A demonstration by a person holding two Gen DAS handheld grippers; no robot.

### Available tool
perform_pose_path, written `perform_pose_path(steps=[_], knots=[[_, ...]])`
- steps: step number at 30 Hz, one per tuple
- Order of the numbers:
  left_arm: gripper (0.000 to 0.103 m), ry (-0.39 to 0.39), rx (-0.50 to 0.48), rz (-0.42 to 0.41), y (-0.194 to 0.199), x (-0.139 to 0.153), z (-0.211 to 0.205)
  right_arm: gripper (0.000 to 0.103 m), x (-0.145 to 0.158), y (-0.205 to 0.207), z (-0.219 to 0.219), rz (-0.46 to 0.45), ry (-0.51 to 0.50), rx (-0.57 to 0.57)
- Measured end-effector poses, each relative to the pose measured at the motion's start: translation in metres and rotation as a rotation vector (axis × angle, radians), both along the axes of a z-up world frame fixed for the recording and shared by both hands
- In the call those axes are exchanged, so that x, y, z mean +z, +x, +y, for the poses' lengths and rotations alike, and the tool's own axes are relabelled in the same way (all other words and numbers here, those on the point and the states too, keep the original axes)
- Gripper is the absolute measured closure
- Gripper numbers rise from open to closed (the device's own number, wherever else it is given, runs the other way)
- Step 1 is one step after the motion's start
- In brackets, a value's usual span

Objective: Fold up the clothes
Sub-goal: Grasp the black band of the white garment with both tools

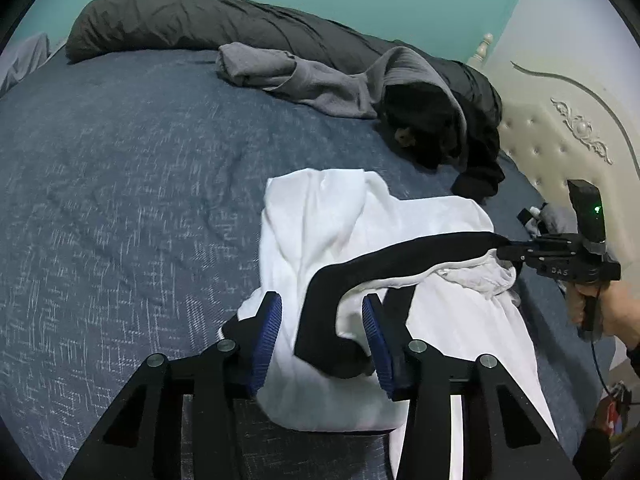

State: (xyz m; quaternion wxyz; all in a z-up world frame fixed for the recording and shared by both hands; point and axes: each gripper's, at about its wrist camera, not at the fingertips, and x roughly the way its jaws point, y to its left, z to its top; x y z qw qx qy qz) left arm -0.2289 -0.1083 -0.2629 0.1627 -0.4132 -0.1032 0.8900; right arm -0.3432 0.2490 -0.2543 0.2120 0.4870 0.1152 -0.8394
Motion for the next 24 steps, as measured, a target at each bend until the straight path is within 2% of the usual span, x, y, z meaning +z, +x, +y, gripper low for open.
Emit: perform_pose_path(steps=[2,4,5,6,8,15,17,20,24], knots=[[0.057,-0.039,-0.014,-0.005,-0.002,-0.004,0.006,0.096,0.001,0.001,0.001,0.008,0.003,-0.006],[0.059,-0.041,-0.032,-0.02,-0.004,-0.009,0.008,0.097,0.0,0.001,0.002,0.008,0.0,-0.01],[0.07,-0.04,-0.042,-0.026,-0.005,-0.011,0.009,0.098,0.001,0.001,0.002,0.009,-0.002,-0.011],[0.087,-0.043,-0.051,-0.03,-0.006,-0.013,0.01,0.098,0.002,-0.001,0.002,0.014,-0.004,-0.014],[0.098,-0.058,-0.06,-0.027,-0.007,-0.014,0.012,0.099,0.006,-0.006,0.001,0.025,-0.009,-0.021],[0.098,-0.061,-0.046,-0.005,-0.021,0.005,0.008,0.099,0.018,-0.024,0.0,0.062,-0.026,-0.042],[0.098,-0.053,-0.038,0.002,-0.038,0.017,0.004,0.099,0.021,-0.029,-0.001,0.073,-0.032,-0.049],[0.098,-0.069,-0.035,0.007,-0.069,0.034,0.005,0.099,0.033,-0.06,-0.003,0.081,-0.049,-0.076],[0.098,-0.086,-0.024,-0.04,-0.124,0.042,0.003,0.099,0.037,-0.106,-0.008,0.051,-0.081,-0.111]])
